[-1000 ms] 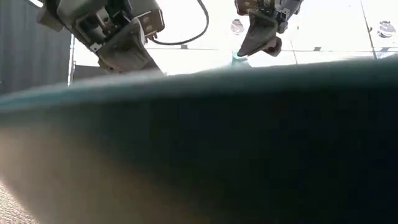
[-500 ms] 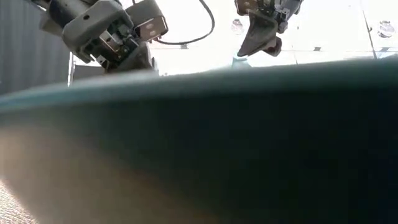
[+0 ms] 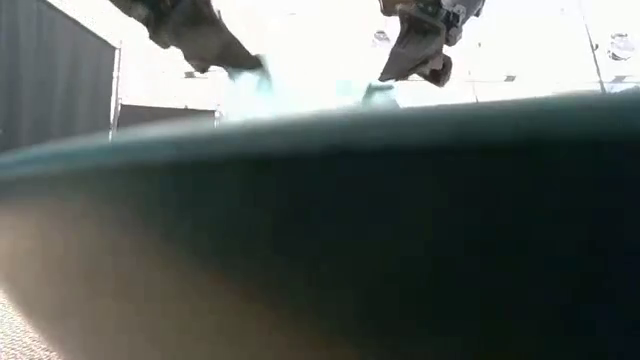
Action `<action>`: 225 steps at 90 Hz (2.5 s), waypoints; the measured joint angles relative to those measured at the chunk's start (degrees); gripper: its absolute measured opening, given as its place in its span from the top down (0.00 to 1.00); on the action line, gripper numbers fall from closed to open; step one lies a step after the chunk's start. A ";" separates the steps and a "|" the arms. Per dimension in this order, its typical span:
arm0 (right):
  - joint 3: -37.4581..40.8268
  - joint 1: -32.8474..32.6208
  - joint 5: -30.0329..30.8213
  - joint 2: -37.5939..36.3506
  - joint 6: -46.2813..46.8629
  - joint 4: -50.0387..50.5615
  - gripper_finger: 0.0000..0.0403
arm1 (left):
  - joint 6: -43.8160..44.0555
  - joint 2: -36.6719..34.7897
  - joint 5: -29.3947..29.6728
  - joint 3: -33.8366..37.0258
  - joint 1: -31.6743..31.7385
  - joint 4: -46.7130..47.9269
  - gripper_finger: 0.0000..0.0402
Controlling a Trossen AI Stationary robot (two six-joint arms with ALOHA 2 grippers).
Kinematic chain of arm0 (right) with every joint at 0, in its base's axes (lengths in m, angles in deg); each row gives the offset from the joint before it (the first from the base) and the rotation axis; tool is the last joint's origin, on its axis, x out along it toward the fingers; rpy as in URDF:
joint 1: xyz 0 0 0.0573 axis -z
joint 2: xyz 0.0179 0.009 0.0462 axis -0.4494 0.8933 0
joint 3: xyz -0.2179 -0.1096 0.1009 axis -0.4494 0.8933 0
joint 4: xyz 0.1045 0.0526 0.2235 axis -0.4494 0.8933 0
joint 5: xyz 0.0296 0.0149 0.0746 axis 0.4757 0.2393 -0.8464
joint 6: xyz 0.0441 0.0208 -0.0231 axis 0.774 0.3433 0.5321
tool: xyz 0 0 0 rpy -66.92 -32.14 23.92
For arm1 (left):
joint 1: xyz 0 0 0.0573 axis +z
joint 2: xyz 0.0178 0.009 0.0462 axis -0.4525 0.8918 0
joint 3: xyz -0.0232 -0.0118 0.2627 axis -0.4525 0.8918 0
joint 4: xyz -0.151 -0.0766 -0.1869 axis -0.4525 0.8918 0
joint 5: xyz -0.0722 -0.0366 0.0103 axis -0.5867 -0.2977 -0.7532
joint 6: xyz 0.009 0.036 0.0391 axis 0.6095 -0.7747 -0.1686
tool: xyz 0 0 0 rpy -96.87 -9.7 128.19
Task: Set table place
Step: Fold the blue table napkin
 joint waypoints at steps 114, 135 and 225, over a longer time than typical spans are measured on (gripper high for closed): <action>0.02 16.33 -1.66 8.15 -16.55 0.24 1.00 | -12.04 3.18 -1.70 5.62 17.98 9.63 1.00; 2.03 13.68 -3.68 8.15 -12.40 4.27 1.00 | -11.55 3.51 -6.02 5.62 17.07 8.45 1.00; 9.88 6.01 -6.12 8.11 -0.19 -1.92 0.99 | -2.15 15.42 -17.07 5.60 7.62 -3.79 1.00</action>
